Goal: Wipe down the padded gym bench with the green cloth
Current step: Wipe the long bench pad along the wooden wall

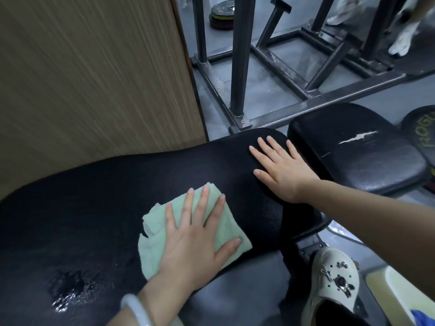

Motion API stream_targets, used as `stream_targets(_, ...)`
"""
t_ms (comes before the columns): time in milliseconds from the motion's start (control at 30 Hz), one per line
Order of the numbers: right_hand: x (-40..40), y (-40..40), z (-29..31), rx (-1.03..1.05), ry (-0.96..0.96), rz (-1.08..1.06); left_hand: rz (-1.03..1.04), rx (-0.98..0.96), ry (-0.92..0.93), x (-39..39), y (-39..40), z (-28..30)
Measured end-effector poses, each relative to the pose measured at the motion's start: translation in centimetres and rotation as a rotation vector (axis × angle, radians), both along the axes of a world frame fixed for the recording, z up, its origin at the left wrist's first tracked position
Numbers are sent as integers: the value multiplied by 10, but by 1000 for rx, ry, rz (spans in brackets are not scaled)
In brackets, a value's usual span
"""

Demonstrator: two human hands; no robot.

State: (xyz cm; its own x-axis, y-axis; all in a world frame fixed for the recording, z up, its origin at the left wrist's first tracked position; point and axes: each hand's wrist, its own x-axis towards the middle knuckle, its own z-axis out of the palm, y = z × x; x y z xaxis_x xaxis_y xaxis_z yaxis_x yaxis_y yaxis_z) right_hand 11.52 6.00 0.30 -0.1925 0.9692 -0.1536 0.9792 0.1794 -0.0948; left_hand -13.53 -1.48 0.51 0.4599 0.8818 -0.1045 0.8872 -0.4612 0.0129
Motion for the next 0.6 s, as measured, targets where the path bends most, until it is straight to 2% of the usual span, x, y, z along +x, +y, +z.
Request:
stream_targets(167, 0, 1, 0, -1, 8, -2, 97, -29, -75, 46, 15, 1)
stream_targets(333, 1, 0, 1, 14, 25, 11, 86, -29, -109, 73, 56, 1)
stream_targets(467, 0, -2, 3, 10, 26, 1, 102, -28, -81, 62, 85, 2)
stream_targets(600, -1, -1, 4, 7, 18, -15, 220, -42, -49, 21, 91, 3)
